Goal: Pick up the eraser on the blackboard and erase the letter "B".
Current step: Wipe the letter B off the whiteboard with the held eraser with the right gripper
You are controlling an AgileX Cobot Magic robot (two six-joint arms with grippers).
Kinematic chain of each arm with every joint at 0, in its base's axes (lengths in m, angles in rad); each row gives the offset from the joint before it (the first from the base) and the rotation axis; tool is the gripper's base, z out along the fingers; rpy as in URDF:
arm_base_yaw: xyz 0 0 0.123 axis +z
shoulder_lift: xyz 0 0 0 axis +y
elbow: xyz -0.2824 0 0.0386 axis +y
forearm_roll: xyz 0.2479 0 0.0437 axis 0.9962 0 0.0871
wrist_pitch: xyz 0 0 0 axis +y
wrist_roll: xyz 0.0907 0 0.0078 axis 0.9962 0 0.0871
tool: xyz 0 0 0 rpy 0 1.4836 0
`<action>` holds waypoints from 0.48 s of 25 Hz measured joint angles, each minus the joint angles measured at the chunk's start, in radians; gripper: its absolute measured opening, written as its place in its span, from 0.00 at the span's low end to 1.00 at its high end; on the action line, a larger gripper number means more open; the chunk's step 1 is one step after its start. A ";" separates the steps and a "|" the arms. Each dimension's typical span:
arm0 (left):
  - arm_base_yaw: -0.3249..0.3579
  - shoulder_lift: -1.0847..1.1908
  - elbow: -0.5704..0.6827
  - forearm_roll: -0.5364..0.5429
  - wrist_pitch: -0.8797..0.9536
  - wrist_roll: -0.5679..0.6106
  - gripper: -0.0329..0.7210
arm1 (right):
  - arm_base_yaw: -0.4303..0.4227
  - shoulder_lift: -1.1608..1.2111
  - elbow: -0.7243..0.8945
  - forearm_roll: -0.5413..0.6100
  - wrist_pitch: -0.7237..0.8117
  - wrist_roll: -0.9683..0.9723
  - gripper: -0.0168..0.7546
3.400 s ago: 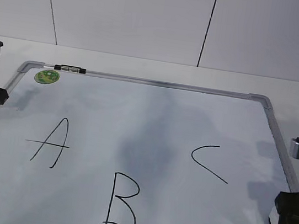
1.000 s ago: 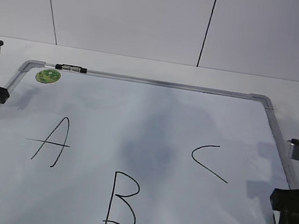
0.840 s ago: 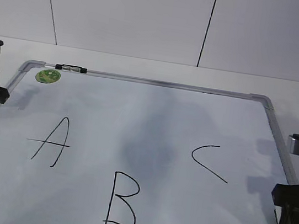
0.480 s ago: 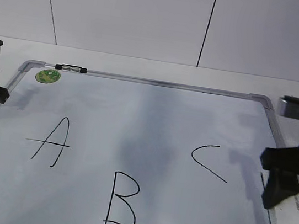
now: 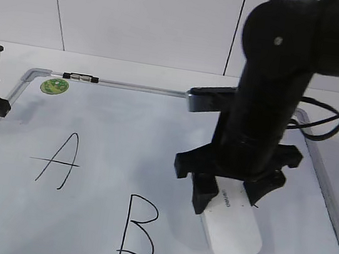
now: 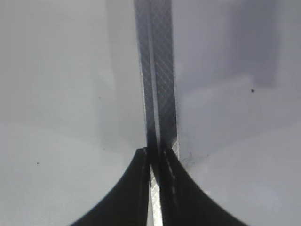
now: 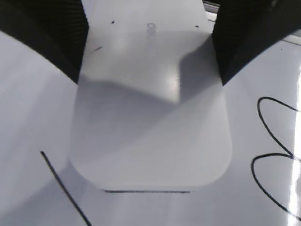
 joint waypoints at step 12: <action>0.000 0.002 0.000 0.000 0.000 0.000 0.06 | 0.084 0.325 -0.270 -0.024 0.075 -0.015 0.73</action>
